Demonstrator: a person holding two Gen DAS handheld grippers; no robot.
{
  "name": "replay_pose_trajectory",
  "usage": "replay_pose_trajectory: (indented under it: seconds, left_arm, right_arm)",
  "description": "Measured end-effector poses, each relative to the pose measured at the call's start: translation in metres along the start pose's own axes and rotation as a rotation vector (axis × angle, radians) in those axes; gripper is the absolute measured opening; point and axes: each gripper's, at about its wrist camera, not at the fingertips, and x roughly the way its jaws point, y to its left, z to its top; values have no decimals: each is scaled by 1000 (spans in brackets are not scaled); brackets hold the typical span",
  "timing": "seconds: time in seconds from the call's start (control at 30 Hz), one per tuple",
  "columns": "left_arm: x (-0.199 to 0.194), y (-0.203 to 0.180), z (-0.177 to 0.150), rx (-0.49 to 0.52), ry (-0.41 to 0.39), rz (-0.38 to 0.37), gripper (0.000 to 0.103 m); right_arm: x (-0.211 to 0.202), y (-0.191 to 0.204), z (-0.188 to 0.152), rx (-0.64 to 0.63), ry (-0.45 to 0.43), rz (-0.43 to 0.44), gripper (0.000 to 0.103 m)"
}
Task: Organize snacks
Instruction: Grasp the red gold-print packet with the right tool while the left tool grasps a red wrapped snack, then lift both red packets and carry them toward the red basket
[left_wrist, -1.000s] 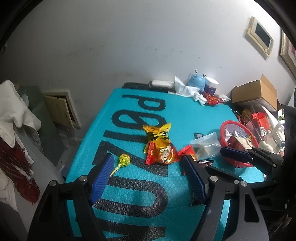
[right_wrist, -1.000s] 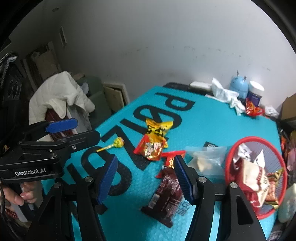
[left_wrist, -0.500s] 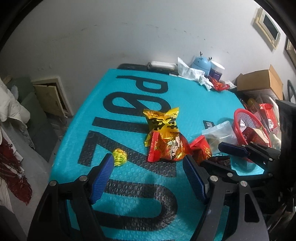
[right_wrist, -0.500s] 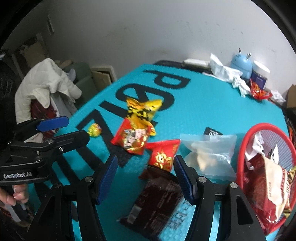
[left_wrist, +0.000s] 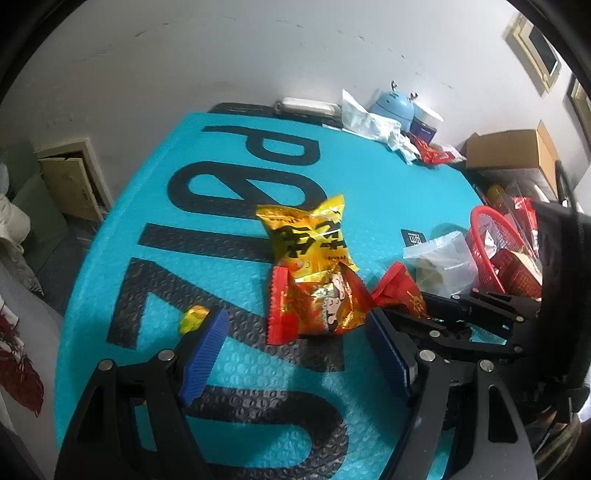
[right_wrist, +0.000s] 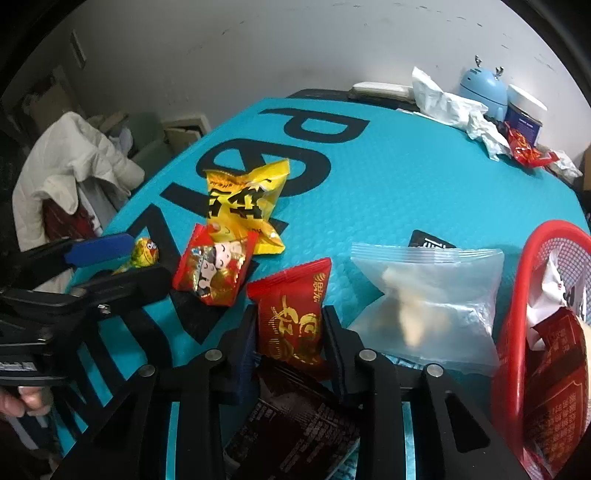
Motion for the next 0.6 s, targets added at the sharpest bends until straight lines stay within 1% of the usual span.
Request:
replay_pose_trajectory:
  seconds: [0.2, 0.33, 0.43, 0.5, 0.53, 0.57, 0.6]
  left_arm:
    - [20, -6, 7, 1, 53, -45, 76]
    - [32, -5, 13, -11, 76, -59, 76]
    - [43, -3, 14, -27, 110, -89, 76]
    - [44, -8, 14, 0, 90, -78, 75]
    - [44, -10, 14, 6, 87, -86, 61]
    - [45, -11, 14, 11, 86, -89, 52]
    - [45, -13, 13, 22, 85, -78, 40]
  right_arm:
    - [-2, -8, -1, 45, -18, 34, 31]
    - [-1, -15, -2, 70, -26, 59, 31]
    - [-1, -14, -2, 64, -31, 53, 31]
    - [-1, -14, -3, 59, -34, 53, 31]
    - [-1, -14, -4, 54, -35, 53, 31]
    - [-1, -13, -4, 49, -38, 51, 31]
    - [-2, -13, -4, 51, -39, 49, 31]
